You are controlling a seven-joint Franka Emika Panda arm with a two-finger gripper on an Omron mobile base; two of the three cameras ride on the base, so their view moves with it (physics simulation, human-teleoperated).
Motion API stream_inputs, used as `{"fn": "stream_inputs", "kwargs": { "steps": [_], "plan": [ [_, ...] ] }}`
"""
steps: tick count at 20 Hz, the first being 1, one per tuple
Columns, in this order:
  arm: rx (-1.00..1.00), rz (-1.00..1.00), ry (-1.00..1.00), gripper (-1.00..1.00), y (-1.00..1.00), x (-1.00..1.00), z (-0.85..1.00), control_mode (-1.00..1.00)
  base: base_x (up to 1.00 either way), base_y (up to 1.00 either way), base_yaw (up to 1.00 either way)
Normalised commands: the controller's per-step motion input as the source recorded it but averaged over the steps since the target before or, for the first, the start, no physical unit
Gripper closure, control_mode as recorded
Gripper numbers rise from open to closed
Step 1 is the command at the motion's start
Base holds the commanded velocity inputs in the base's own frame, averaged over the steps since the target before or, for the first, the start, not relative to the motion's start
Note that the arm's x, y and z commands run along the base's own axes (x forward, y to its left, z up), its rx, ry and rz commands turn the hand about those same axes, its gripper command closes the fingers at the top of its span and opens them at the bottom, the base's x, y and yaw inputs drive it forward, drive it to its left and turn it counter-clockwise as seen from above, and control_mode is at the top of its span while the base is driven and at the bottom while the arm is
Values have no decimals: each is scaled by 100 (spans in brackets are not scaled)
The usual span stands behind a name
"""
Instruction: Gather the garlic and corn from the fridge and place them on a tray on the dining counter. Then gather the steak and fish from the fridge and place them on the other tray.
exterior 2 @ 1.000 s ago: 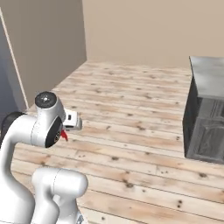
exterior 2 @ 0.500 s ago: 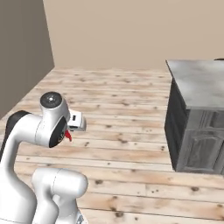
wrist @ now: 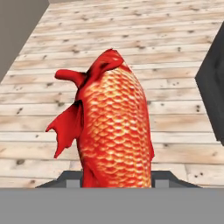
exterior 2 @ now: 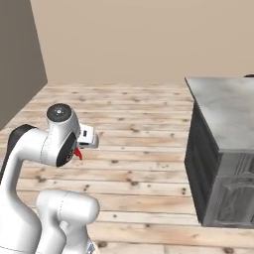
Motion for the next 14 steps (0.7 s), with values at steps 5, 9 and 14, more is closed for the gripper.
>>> {"fn": "stream_inputs", "kwargs": {
  "steps": [5,9,14],
  "plan": [
    [0,0,0,100,0,0,0,100,100,0,-6],
    [0,0,0,100,0,0,0,100,100,0,-4],
    [0,0,0,100,0,0,0,100,100,-23,0]
  ]
}}
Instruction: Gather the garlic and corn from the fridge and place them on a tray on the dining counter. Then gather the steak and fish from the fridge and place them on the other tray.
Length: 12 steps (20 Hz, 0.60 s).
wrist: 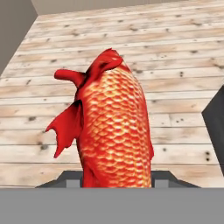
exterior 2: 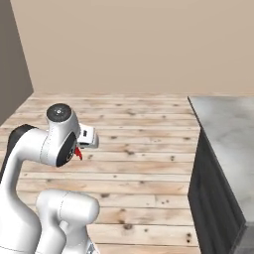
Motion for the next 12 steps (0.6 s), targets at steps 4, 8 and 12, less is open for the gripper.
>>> {"fn": "stream_inputs", "kwargs": {
  "steps": [4,8,12],
  "plan": [
    [0,0,0,100,0,0,0,100,100,-31,0],
    [0,0,0,100,0,0,0,100,100,-31,0],
    [0,0,0,100,0,0,0,100,100,-24,0]
  ]
}}
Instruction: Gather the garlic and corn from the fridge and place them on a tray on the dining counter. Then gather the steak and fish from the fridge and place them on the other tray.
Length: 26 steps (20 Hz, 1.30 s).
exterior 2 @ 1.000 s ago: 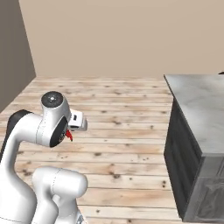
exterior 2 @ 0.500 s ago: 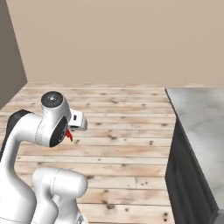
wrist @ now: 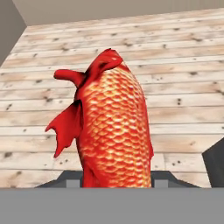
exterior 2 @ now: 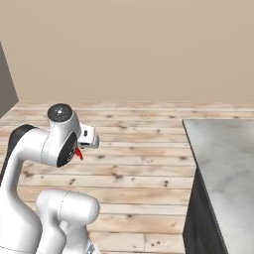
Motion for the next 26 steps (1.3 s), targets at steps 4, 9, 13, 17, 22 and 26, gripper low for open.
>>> {"fn": "stream_inputs", "kwargs": {
  "steps": [4,9,13,17,22,26],
  "plan": [
    [0,0,0,100,0,0,0,100,100,-15,0],
    [0,0,0,100,0,0,0,100,100,-6,-3],
    [0,0,0,100,0,0,0,100,100,-1,-17],
    [0,0,0,100,0,0,0,100,100,0,-40],
    [0,0,0,100,0,0,0,100,100,10,-51],
    [0,0,0,100,0,0,0,100,100,15,-56]
  ]
}}
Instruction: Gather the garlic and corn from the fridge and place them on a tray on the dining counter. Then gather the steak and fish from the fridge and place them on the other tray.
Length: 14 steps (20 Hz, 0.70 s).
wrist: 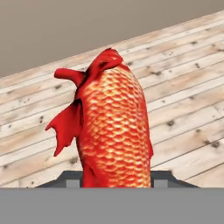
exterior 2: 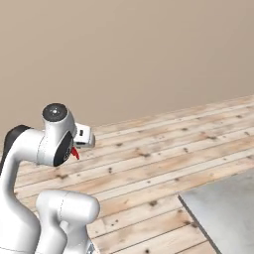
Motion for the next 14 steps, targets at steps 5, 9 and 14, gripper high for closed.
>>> {"fn": "stream_inputs", "kwargs": {
  "steps": [5,9,14],
  "plan": [
    [0,0,0,100,0,0,0,100,81,21,-66],
    [0,0,0,100,0,0,0,100,58,28,-75],
    [0,0,0,100,0,0,0,100,53,34,-78]
  ]
}}
